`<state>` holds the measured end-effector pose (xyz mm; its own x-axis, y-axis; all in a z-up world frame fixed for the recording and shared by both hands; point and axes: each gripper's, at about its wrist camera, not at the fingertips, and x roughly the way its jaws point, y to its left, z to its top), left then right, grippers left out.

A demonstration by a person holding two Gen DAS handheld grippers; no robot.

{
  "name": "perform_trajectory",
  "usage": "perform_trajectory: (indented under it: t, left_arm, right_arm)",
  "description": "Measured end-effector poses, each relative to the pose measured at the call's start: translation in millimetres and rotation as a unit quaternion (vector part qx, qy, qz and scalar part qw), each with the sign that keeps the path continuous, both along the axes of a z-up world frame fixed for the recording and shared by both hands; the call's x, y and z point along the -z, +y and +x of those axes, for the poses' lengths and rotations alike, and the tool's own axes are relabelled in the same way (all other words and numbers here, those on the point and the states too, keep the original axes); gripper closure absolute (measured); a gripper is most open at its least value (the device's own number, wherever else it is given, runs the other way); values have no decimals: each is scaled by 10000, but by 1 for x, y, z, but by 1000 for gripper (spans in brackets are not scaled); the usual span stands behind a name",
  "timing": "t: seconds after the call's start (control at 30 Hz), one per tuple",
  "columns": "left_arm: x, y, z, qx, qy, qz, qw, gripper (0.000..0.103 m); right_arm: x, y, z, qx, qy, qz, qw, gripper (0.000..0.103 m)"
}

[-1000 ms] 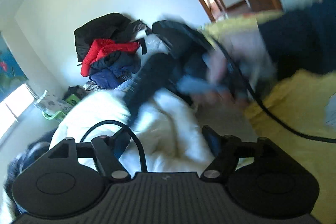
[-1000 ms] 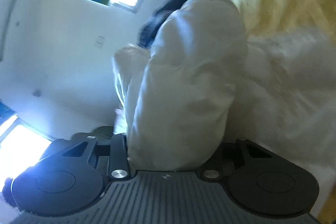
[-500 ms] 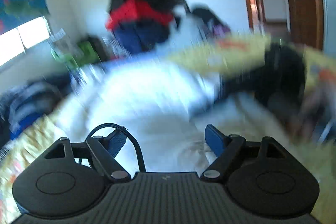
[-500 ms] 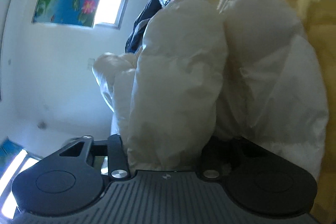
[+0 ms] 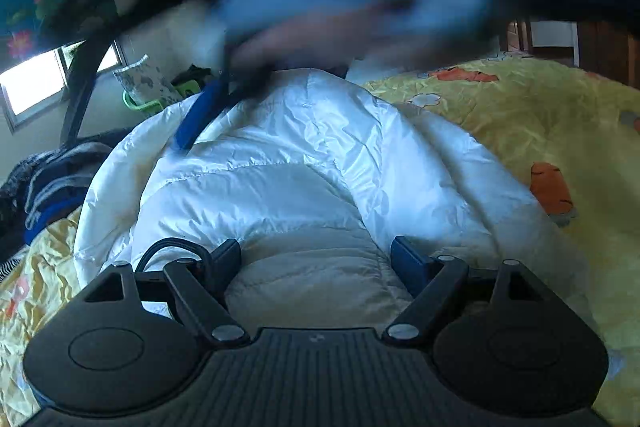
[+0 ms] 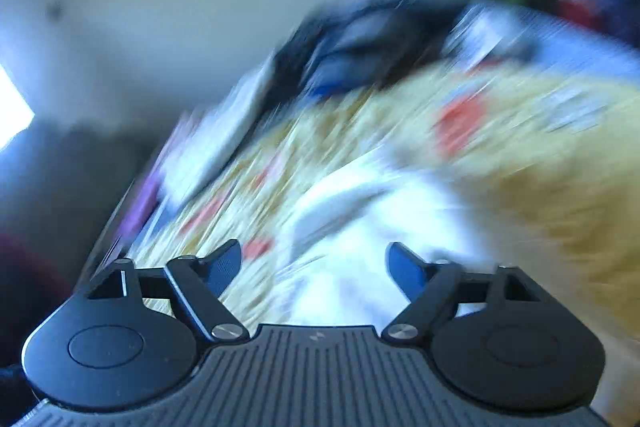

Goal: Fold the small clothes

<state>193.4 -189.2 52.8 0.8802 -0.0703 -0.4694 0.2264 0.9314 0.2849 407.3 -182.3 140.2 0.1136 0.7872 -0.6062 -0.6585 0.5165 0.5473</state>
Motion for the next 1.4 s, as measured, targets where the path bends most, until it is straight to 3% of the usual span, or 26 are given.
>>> perform_trajectory:
  t: [0.1, 0.17, 0.2, 0.3, 0.43, 0.47, 0.53, 0.63, 0.83, 1.03, 1.13, 1.23, 1.27, 1.33, 1.4]
  left_arm:
    - [4, 0, 2, -29, -21, -64, 10000, 21]
    - [4, 4, 5, -18, 29, -196, 9998, 21]
    - [4, 6, 7, -7, 34, -248, 9997, 21]
    - [5, 11, 13, 38, 74, -375, 9993, 21]
    - [7, 13, 10, 73, 13, -414, 9991, 21]
    - [7, 14, 9, 74, -7, -413, 9991, 21]
    - [8, 15, 8, 89, -31, -402, 9991, 21]
    - [6, 13, 2, 108, 27, -407, 9991, 21]
    - [-11, 23, -6, 212, 134, -429, 9988, 20]
    - [-43, 26, -16, 448, 2, -512, 9977, 20]
    - [-48, 20, -8, 487, -162, -386, 9979, 20]
    - [-22, 14, 14, 407, 414, -357, 9977, 20]
    - [-11, 14, 16, 364, 490, -368, 9975, 20]
    - [-3, 12, 12, 400, 340, -302, 9982, 20]
    - [-2, 14, 18, 356, 549, -513, 9965, 20]
  right_arm:
    - [13, 42, 51, 135, -42, -295, 9995, 25]
    - [30, 33, 94, 1246, 408, -298, 9909, 34]
    - [41, 14, 104, 1657, 679, -16, 9838, 37]
    - [81, -33, 126, 2603, 1752, 1088, 9432, 37]
    - [115, -65, 126, 3083, 2724, 2235, 8836, 34]
    - [118, -57, 123, 3019, 2747, 2237, 8851, 32]
    - [105, -48, 121, 2623, 2510, 2013, 9098, 20]
    - [98, -50, 109, 2505, 2559, 1616, 9196, 17]
    - [67, -93, 58, 2053, 2326, 2401, 9198, 7]
    - [39, -149, 12, 2180, 1700, 3005, 9129, 2]
    - [44, -156, -1, 1912, 1619, 3409, 9061, 2]
    - [77, -152, 3, 2075, 1956, 2903, 9135, 0]
    - [91, -150, 5, 2207, 2119, 2566, 9168, 4]
    - [117, -154, 6, 2352, 2181, 2218, 9208, 30]
    - [132, -159, 4, 2415, 2235, 2399, 9133, 32]
